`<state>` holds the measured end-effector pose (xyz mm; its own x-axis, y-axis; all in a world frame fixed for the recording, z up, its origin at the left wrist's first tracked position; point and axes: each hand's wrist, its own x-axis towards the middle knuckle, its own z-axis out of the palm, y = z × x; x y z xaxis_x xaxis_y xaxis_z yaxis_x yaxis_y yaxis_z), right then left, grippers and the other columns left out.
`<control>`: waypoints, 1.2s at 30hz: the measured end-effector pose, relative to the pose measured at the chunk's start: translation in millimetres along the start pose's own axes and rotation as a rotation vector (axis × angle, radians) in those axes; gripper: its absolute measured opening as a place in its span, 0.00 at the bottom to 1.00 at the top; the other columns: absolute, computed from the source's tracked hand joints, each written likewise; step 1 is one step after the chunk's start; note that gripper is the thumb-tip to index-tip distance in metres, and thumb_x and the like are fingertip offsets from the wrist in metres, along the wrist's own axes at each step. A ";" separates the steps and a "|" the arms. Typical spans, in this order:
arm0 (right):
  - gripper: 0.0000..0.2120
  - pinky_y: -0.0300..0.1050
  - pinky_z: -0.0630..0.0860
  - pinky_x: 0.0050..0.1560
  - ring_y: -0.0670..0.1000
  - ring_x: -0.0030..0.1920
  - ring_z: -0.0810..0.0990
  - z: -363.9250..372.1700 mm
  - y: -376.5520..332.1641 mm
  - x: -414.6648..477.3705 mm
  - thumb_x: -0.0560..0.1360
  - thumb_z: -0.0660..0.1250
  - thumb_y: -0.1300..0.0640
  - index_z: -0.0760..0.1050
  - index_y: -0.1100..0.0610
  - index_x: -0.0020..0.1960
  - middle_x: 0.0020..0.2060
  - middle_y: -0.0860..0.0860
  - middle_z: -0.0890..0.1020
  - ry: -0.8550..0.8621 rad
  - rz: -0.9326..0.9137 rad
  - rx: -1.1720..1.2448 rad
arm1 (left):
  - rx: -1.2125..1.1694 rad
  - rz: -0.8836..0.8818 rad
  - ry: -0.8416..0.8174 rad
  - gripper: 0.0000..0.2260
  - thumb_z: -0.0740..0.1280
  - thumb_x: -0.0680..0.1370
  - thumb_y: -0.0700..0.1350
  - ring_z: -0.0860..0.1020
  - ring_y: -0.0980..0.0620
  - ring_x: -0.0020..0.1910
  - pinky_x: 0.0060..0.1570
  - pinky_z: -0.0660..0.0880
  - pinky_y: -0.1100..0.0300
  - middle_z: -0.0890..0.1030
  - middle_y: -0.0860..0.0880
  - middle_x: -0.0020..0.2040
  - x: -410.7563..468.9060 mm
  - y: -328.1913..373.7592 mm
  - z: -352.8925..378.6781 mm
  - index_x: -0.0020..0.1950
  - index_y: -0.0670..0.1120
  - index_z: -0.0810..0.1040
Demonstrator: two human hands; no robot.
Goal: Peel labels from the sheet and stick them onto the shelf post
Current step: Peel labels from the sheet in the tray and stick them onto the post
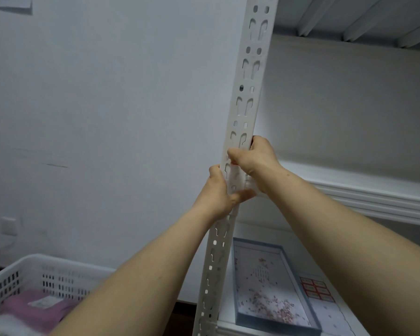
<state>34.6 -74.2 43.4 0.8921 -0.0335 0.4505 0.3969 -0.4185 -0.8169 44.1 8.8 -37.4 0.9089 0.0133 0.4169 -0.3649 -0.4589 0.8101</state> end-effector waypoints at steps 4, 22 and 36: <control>0.05 0.51 0.79 0.47 0.52 0.38 0.77 0.3 2.0 1.1 0.69 0.65 0.66 0.72 0.57 0.38 0.36 0.53 0.78 0.009 -0.032 -0.021 | -0.009 0.010 -0.004 0.30 0.71 0.73 0.53 0.71 0.51 0.43 0.30 0.67 0.62 0.69 0.49 0.51 -0.2 -0.3 -0.1 0.64 0.44 0.56; 0.07 0.50 0.78 0.50 0.57 0.44 0.81 -9.5 6.9 -2.3 0.68 0.67 0.64 0.75 0.64 0.46 0.43 0.58 0.82 -0.049 -0.105 -0.091 | -0.032 -0.020 -0.015 0.33 0.71 0.72 0.54 0.75 0.44 0.53 0.34 0.69 0.60 0.71 0.42 0.60 -4.7 4.1 -1.9 0.66 0.44 0.55; 0.15 0.50 0.79 0.38 0.56 0.38 0.82 5.2 10.4 4.6 0.62 0.67 0.56 0.76 0.63 0.45 0.37 0.56 0.81 0.080 -0.116 -0.250 | -0.022 0.010 -0.007 0.19 0.67 0.75 0.43 0.66 0.58 0.34 0.29 0.66 0.64 0.66 0.53 0.40 -5.8 6.3 -1.4 0.54 0.45 0.56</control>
<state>43.9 -74.0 35.1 0.8201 -0.0403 0.5708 0.4207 -0.6338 -0.6491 36.3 7.0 -34.1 0.9067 0.0028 0.4218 -0.3778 -0.4394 0.8150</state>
